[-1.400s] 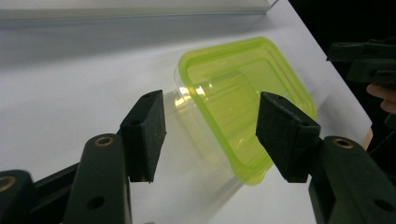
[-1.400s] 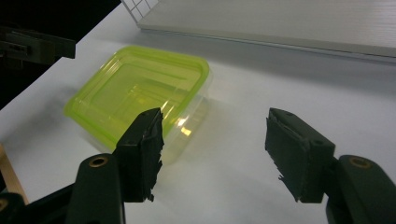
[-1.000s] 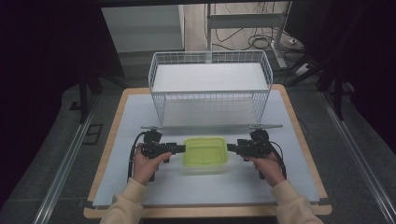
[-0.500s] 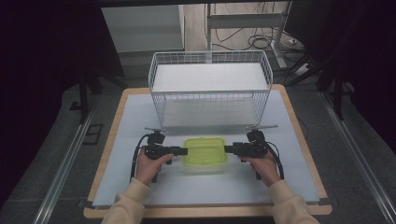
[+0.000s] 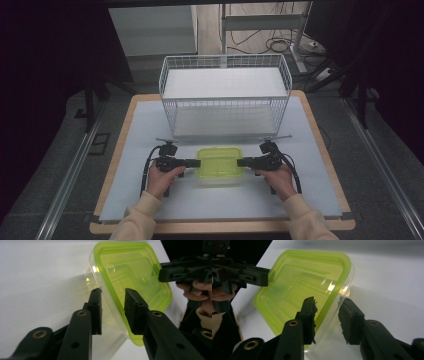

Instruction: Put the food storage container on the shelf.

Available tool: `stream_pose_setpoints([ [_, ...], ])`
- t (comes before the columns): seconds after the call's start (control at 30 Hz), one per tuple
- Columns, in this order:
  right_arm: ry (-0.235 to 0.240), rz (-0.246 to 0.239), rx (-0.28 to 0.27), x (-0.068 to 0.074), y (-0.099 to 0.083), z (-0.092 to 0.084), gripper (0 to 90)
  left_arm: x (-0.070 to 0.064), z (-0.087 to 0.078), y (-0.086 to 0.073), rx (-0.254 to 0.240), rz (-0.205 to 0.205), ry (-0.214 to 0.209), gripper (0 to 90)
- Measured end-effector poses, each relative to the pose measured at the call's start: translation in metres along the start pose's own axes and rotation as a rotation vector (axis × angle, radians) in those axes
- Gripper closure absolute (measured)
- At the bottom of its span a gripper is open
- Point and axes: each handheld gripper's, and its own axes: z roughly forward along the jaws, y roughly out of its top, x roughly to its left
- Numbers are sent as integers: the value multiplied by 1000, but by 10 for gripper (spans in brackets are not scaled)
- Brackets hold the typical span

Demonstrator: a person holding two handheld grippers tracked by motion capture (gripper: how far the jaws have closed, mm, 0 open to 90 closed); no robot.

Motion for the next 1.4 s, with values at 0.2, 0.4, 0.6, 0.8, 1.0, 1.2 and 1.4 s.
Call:
stream_pose_setpoints([
  [0.2, 18, 43, -10, 2, -3, -4, 735, -9, -6, -2, -15, 30, 6, 743],
  [0.4, -17, 22, -23, 11, -4, -9, 785, -18, -12, -2, -27, 71, -14, 814],
  [0.6, -12, 24, -47, 12, -3, -16, 796, -19, -11, -4, -26, 73, -22, 812],
  [0.8, -6, 9, -65, 15, -2, -21, 797, -25, -15, -3, -42, 86, -31, 812],
  [1.0, 3, -12, -97, 21, 0, -29, 797, -30, -20, -2, -65, 100, -38, 812],
  [1.2, 5, -26, -117, 27, 1, -33, 797, -34, -25, -3, -87, 106, -42, 812],
  [1.4, 9, -43, -132, 32, 2, -36, 797, -37, -31, -3, -103, 122, -43, 812],
])
